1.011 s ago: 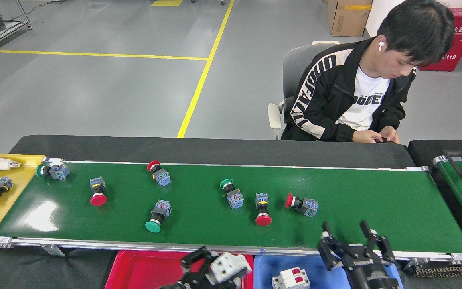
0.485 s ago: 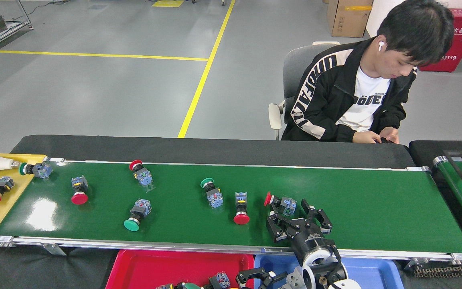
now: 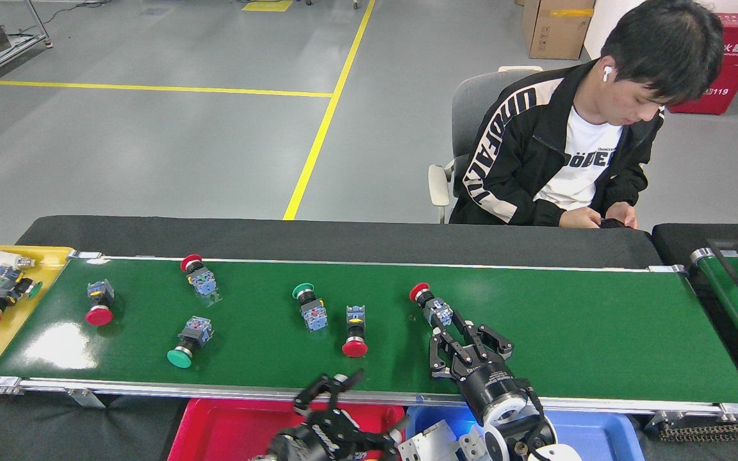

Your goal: Pick switch part from conveyor to tray

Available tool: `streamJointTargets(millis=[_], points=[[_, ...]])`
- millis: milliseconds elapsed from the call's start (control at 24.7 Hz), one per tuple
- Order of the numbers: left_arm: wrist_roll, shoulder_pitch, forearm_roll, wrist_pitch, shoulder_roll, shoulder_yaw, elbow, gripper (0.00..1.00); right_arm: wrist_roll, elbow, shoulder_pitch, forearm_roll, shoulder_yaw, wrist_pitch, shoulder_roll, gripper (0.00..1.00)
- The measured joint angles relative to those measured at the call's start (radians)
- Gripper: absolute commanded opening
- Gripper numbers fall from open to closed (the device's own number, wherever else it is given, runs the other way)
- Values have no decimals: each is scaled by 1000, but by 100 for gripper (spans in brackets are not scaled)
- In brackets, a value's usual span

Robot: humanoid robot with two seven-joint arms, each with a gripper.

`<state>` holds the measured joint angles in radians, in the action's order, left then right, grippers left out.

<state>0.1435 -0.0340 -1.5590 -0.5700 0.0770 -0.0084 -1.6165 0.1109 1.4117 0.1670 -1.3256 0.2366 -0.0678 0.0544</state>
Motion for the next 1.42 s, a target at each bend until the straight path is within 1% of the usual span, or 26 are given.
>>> streamJointTargets(millis=[121,202,243,324,364,405,445,485,526,607,688,809,890,930,1011,1092,1173,1294,1375,1416], points=[[0,-11,28,7,4,194,9,100,-1,59,-14,42,-1,-3,-36,20],[-1,-31,30,55,13,295,9,100,-5,135,-57,70,-1,-22,-58,20],[-1,-46,30,99,18,328,6,100,-5,183,-94,76,1,-44,-62,21],[-2,-91,31,178,18,350,-18,100,0,271,-175,78,12,-101,-62,22],[-8,-122,32,211,18,354,-40,100,3,311,-216,79,28,-147,-62,26],[-14,-144,32,234,18,355,-59,100,9,327,-240,79,48,-192,-61,29],[-19,-157,32,257,18,355,-73,100,14,333,-256,79,75,-238,-56,37],[-23,-158,32,280,18,355,-79,100,17,336,-264,79,101,-288,-47,63],[-27,-150,32,297,18,353,-80,100,22,338,-270,79,126,-328,-36,96],[-30,-127,32,317,16,348,-82,100,58,339,-273,79,166,-371,-2,97],[-30,-124,32,324,16,345,-85,100,102,340,-273,79,178,-392,26,98],[-32,-131,32,328,16,340,-95,100,129,340,-273,80,176,-397,39,98],[-32,-138,32,328,14,316,-101,100,131,340,-272,80,149,-396,40,98],[-33,-137,31,329,12,297,-102,100,133,340,-272,80,116,-381,45,98],[-33,-126,14,333,12,256,-99,100,134,342,-271,81,25,-347,71,98],[-31,-86,-50,338,8,230,-76,100,136,343,-267,81,-75,-309,84,97],[-30,-34,-103,348,8,223,-17,100,139,343,-267,81,-192,-286,84,97],[-29,45,-128,363,7,220,89,100,106,343,-267,81,-384,-270,83,97],[-28,96,-132,368,5,219,163,100,57,343,-282,81,-479,-268,70,97],[-28,122,-135,372,4,219,196,100,26,344,-303,81,-517,-268,55,97]])
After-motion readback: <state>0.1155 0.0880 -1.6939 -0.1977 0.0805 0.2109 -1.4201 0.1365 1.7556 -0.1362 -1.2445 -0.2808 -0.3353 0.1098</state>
